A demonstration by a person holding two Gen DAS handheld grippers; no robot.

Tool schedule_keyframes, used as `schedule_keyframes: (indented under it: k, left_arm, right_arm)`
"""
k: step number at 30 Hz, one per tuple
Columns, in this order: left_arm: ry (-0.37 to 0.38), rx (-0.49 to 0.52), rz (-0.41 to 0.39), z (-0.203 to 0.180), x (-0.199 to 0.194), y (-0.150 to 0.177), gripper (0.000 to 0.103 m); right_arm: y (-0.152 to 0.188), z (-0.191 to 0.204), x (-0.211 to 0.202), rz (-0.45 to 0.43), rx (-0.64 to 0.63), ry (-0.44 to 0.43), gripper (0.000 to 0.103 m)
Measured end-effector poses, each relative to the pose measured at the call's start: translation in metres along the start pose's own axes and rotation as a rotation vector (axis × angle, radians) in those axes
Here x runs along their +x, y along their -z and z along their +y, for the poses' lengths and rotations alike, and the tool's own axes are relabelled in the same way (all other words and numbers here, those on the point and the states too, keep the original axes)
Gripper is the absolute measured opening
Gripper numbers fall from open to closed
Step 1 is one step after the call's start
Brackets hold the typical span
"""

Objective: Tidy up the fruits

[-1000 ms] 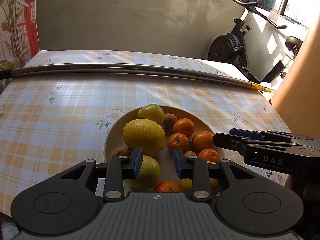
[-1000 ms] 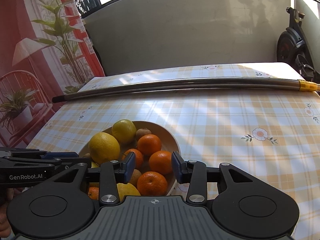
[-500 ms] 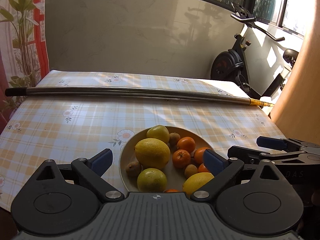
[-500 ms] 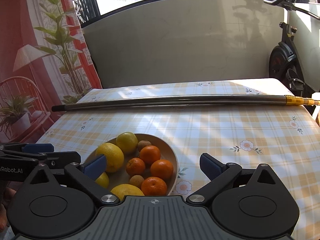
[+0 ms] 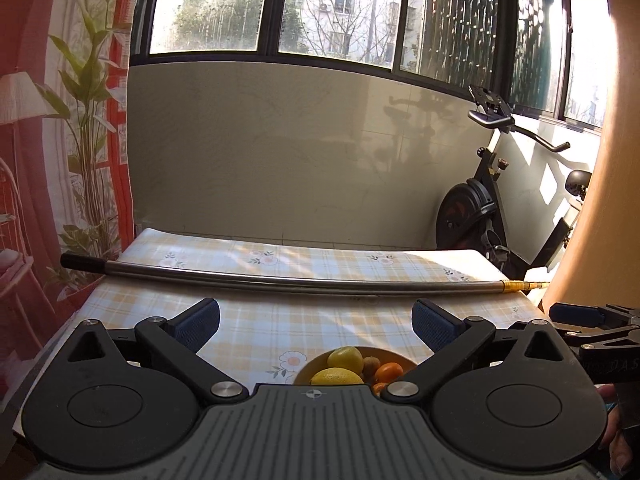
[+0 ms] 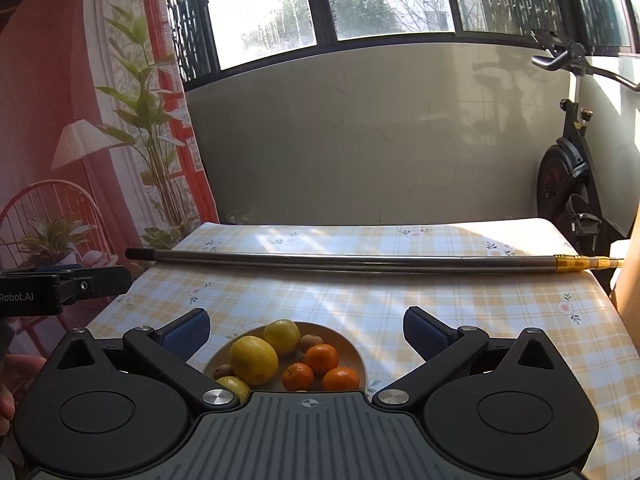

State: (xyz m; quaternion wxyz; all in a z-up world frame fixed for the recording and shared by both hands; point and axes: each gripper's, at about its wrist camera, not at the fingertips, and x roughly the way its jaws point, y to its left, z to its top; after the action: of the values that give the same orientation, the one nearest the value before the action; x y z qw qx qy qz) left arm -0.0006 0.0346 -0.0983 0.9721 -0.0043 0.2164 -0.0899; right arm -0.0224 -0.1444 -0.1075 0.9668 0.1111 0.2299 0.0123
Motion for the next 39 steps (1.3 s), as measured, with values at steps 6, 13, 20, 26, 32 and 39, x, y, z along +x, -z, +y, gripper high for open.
schedule_keyframes:
  k: [6, 13, 20, 26, 32, 39]
  left_arm:
    - [-0.046, 0.042, -0.132, -0.012, -0.038, -0.033, 0.103]
    - [-0.020, 0.011, -0.186, -0.023, -0.064, -0.057, 0.103]
    - [-0.018, 0.059, -0.244, -0.039, -0.075, -0.061, 0.103]
    - [-0.010, 0.052, -0.242, -0.041, -0.075, -0.063, 0.103]
    - [-0.021, 0.065, -0.229, -0.040, -0.072, -0.060, 0.103]
    - [-0.029, 0.073, -0.211, -0.038, -0.069, -0.059, 0.103]
  right_arm:
    - [-0.038, 0.004, -0.038, -0.078, -0.026, 0.045, 0.103]
    - [-0.072, 0.002, -0.074, -0.163, -0.036, 0.090, 0.103]
    - [-0.087, -0.007, -0.099, -0.233, -0.014, 0.074, 0.103]
    - [-0.087, -0.011, -0.105, -0.239, -0.003, 0.082, 0.103]
    - [-0.087, -0.009, -0.103, -0.235, -0.003, 0.085, 0.103]
    - [-0.087, -0.007, -0.102, -0.233, -0.004, 0.085, 0.103]
